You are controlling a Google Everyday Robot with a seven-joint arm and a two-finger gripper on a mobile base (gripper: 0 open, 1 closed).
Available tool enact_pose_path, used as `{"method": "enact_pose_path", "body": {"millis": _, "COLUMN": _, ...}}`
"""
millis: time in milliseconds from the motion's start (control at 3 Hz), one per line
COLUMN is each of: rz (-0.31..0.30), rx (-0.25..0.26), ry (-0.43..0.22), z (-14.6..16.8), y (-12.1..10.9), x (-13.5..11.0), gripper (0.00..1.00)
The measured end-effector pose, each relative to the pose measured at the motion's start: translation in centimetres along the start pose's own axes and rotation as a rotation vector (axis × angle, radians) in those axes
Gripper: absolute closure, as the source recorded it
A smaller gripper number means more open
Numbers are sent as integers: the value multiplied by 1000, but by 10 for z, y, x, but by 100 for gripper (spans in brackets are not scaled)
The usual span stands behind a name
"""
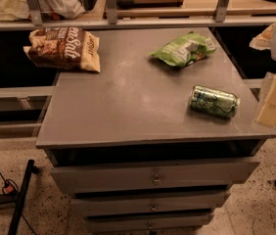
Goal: Move green can near brown chip bag
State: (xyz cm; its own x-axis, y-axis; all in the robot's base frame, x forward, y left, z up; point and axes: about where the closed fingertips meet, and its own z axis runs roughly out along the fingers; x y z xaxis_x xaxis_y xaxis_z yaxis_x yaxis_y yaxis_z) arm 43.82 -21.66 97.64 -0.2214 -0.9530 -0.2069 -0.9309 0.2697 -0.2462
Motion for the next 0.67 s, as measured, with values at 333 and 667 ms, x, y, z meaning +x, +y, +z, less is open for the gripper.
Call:
{"method": "enact_pose_path", "body": {"millis": 333, "rz": 7, "rx": 10, "ry": -7, "z": 5, "y": -4, "x": 3, "gripper": 0}}
{"method": "enact_pose_path", "body": {"millis": 667, "rz": 29, "rx": 1, "ry": -15, "z": 21, "y": -14, "x": 8, "gripper": 0}}
